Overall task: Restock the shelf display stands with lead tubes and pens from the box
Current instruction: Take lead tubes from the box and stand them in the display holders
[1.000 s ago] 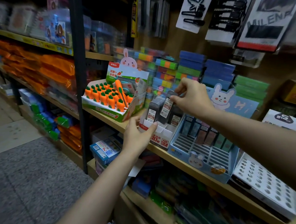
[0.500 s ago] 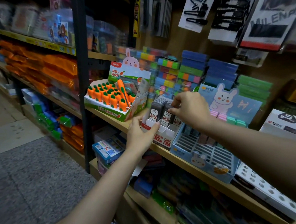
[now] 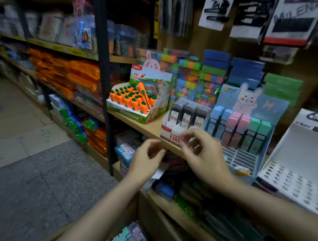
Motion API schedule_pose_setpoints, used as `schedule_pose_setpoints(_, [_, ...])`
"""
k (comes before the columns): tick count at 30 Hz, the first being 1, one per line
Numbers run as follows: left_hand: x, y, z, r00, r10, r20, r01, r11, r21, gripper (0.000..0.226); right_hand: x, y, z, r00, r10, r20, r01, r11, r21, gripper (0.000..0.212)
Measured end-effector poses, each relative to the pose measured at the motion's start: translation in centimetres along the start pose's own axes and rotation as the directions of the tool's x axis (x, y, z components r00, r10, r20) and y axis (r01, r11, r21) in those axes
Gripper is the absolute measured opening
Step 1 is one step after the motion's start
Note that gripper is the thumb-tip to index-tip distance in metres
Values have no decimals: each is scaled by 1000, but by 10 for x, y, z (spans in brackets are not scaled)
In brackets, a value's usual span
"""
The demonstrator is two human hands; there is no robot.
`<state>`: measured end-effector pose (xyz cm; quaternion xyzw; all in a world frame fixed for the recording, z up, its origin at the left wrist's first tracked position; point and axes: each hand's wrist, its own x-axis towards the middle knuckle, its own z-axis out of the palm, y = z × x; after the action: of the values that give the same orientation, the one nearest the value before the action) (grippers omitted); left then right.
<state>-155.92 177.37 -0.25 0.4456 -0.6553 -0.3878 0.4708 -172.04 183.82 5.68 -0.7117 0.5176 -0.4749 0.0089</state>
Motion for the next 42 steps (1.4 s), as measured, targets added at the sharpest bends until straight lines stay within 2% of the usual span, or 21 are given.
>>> schedule_pose_setpoints(2, [-30, -24, -7, 994, -99, 52, 95, 993, 75, 21, -38, -2, 23, 985, 6, 170, -16, 998, 60, 15])
schedule_pose_setpoints(4, [-65, -55, -19, 968, -241, 69, 229, 961, 153, 23, -74, 5, 51, 937, 50, 347, -92, 990, 106, 14])
schedule_pose_setpoints(6, [-104, -87, -34, 911, -409, 48, 384, 886, 259, 23, -109, 19, 80, 845, 177, 504, -235, 971, 54, 16])
schedule_pose_setpoints(8, [-144, -119, -47, 843, -535, -61, 522, 785, 334, 20, -142, 33, 111, 704, 323, 633, -391, 920, -34, 18])
schedule_pose_setpoints(10, [-181, -147, -50, 784, -594, -179, 615, 707, 349, 13, -169, 45, 137, 571, 415, 708, -485, 867, -117, 20])
schedule_pose_setpoints(11, [-196, -160, -47, 763, -613, -205, 641, 681, 354, 13, -180, 50, 147, 529, 437, 728, -484, 859, -164, 22])
schedule_pose_setpoints(15, [-230, -201, -27, 698, -682, -216, 705, 602, 376, 27, -210, 63, 178, 438, 476, 762, -411, 860, -301, 39])
schedule_pose_setpoints(19, [-235, -226, -13, 728, -631, -268, 664, 551, 505, 56, -229, 72, 201, 420, 524, 741, -346, 847, -403, 48])
schedule_pose_setpoints(21, [-232, -238, -6, 747, -597, -291, 644, 544, 537, 59, -234, 77, 211, 407, 536, 739, -281, 844, -458, 52])
schedule_pose_setpoints(25, [-222, -261, 3, 754, -594, -281, 619, 499, 607, 66, -245, 83, 230, 383, 546, 745, -260, 838, -480, 60])
schedule_pose_setpoints(27, [-220, -270, 7, 757, -585, -290, 607, 467, 643, 63, -252, 87, 236, 398, 544, 739, -232, 839, -492, 57])
schedule_pose_setpoints(30, [-222, -274, 11, 778, -552, -300, 583, 456, 672, 57, -257, 91, 245, 462, 534, 708, -251, 845, -473, 45])
schedule_pose_setpoints(32, [-222, -274, 13, 805, -508, -306, 562, 489, 667, 53, -257, 92, 251, 499, 538, 680, -281, 842, -460, 37])
schedule_pose_setpoints(36, [-217, -273, 13, 856, -447, -260, 504, 613, 608, 51, -255, 94, 261, 493, 595, 635, -379, 804, -458, 31])
schedule_pose_setpoints(38, [-212, -274, 10, 843, -453, -290, 536, 658, 529, 51, -252, 96, 263, 483, 608, 630, -385, 794, -471, 30])
schedule_pose_setpoints(42, [-204, -280, 7, 773, -516, -369, 633, 668, 391, 49, -252, 99, 264, 455, 634, 626, -484, 766, -423, 29])
